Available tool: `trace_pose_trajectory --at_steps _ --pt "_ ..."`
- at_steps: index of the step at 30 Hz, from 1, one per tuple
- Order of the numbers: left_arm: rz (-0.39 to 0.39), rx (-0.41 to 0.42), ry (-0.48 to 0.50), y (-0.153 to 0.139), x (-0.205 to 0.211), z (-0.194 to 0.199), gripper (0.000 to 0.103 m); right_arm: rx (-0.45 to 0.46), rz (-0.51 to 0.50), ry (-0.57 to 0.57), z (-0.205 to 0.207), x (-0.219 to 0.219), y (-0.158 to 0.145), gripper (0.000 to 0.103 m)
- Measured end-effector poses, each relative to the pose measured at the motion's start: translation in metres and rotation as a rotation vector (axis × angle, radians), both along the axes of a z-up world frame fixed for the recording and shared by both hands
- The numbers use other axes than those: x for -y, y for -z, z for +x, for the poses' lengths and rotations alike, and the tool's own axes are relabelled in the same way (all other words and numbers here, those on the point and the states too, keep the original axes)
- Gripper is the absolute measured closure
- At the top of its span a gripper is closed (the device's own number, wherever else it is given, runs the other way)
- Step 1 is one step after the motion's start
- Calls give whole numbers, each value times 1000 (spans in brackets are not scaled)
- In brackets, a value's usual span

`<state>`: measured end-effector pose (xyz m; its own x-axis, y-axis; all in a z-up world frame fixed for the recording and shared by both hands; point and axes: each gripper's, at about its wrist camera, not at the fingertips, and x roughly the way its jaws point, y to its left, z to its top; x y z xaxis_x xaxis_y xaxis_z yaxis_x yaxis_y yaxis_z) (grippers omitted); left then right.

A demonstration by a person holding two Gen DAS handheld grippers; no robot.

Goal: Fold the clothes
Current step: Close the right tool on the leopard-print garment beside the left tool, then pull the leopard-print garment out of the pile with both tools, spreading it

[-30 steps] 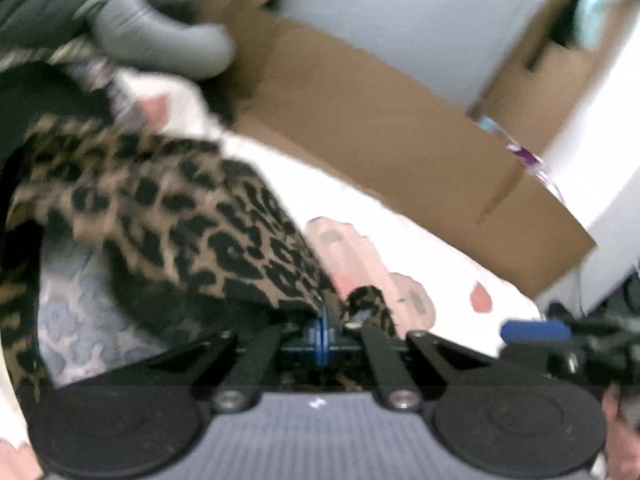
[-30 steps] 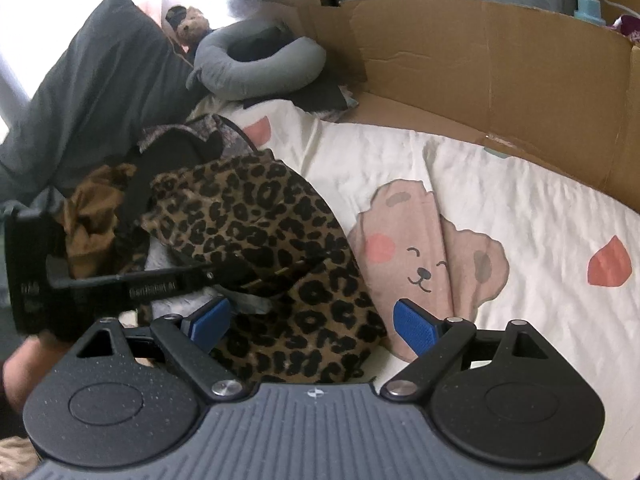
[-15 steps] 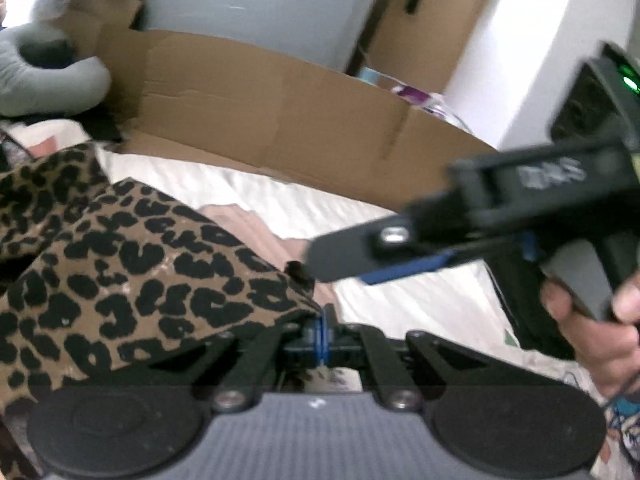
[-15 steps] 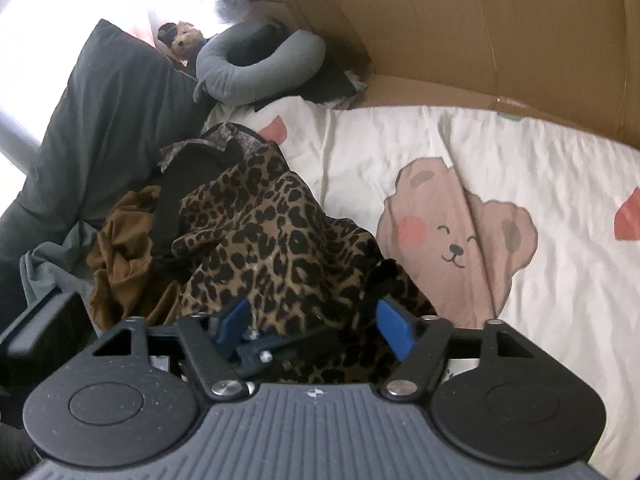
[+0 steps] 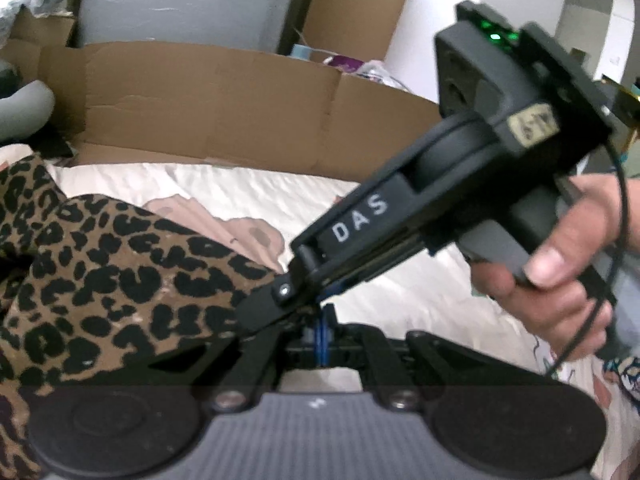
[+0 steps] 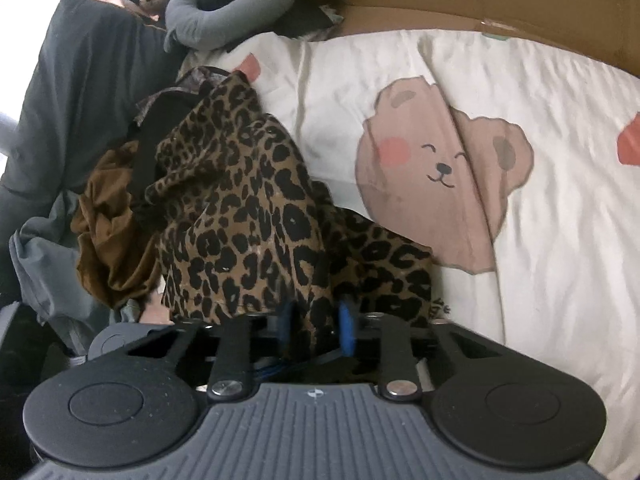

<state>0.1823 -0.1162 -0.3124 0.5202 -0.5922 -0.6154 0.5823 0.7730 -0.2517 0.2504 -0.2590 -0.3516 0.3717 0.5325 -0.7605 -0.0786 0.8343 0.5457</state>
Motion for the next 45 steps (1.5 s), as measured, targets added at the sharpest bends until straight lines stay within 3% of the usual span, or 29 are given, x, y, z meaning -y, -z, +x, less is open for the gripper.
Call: trace_pose_trajectory --at_steps 3,6,10,12,16,18,22,24,27,37,43,45 --pt "-9 10 25 -4 -2 -5 101 -4 -2 8 -3 5 3 101" --pt "-17 20 3 -11 -15 -6 93 -5 -1 24 -6 12 3 101" --pt "-19 25 -89 -19 -45 4 88 -4 4 55 -11 24 0 102" --pt "-3 31 -150 -18 -62 14 79 3 4 62 -14 29 -2 102" --pt "19 25 -287 -17 -101 37 73 7 -6 83 -21 37 -2 102" --pt "54 45 -354 -19 -117 54 60 7 -16 98 -24 43 -1 102" --pt "141 85 -482 -22 -154 68 51 -4 -24 124 -30 53 3 102" --pt "161 74 -530 -21 -172 74 40 -6 -28 135 -33 56 4 102" --pt "175 43 -544 -12 -191 87 34 -14 -33 156 -37 63 6 102" --pt "65 -98 -505 32 -199 126 10 -44 -50 171 -44 68 19 102" --pt "-17 -170 -479 50 -203 136 12 -56 -50 158 -45 66 26 102" --pt "-27 -171 -486 52 -204 137 27 -68 -45 163 -47 65 28 102"
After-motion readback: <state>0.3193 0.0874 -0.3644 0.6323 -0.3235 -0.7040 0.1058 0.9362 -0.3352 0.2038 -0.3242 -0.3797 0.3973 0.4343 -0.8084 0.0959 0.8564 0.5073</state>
